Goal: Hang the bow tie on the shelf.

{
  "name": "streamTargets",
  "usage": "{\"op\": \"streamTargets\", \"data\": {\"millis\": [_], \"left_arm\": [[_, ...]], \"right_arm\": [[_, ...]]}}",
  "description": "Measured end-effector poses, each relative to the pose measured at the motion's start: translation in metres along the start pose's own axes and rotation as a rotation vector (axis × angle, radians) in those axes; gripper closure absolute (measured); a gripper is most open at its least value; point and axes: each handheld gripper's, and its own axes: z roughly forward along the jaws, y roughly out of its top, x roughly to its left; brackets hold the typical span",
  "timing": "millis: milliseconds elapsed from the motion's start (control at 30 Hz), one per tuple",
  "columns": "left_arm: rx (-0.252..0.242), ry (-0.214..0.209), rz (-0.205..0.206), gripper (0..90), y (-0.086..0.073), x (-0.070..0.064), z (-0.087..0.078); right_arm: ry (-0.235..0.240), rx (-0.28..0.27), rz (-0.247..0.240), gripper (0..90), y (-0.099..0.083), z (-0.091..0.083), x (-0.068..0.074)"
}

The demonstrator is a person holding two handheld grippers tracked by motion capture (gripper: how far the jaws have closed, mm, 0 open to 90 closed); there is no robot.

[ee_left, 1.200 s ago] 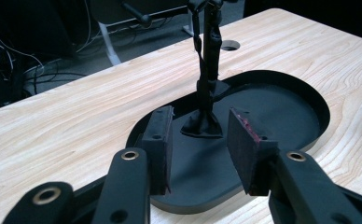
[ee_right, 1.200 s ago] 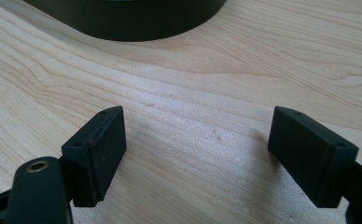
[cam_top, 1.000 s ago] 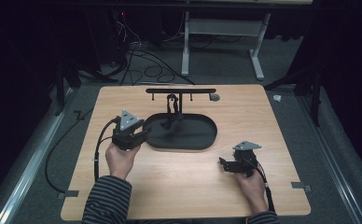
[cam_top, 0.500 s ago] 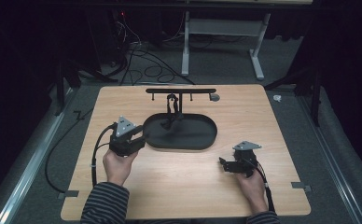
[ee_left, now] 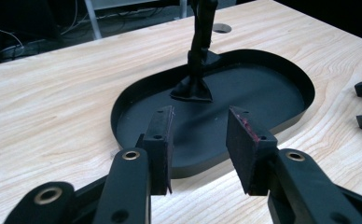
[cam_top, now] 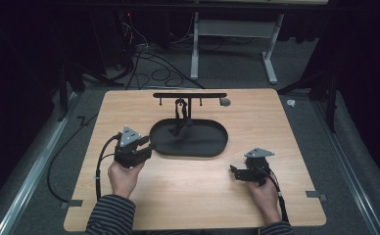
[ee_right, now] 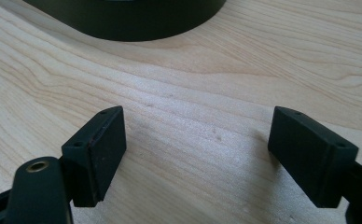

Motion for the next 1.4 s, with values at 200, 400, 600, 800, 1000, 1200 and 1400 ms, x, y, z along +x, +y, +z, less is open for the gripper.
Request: {"op": "streamTargets", "data": {"millis": [200,400,600,800,1000,1200,1400], "left_arm": [[-0.003,-0.007,-0.025,61.5,-0.005,0.0,0.0],[0.002,-0.01,-0.031,61.4,-0.008,-0.001,0.002],[0.005,-0.017,-0.042,61.1,-0.012,-0.002,0.003],[0.006,-0.016,-0.047,61.1,-0.016,-0.003,0.002],[0.019,-0.023,-0.054,61.1,-0.02,-0.003,0.004],[0.027,-0.024,-0.068,60.7,-0.025,-0.002,0.004],[0.037,-0.023,-0.064,60.3,-0.028,-0.004,0.005]], "right_arm": [[0.0,0.0,0.0,20.5,0.0,0.0,0.0],[0.0,0.0,0.0,20.5,0.0,0.0,0.0],[0.0,0.0,0.0,20.5,0.0,0.0,0.0],[0.0,0.0,0.0,20.5,0.0,0.0,0.0],[0.0,0.0,0.0,20.5,0.0,0.0,0.0],[-0.001,0.0,0.0,20.5,0.0,0.0,0.0],[0.0,0.0,0.0,20.5,0.0,0.0,0.0]]}}
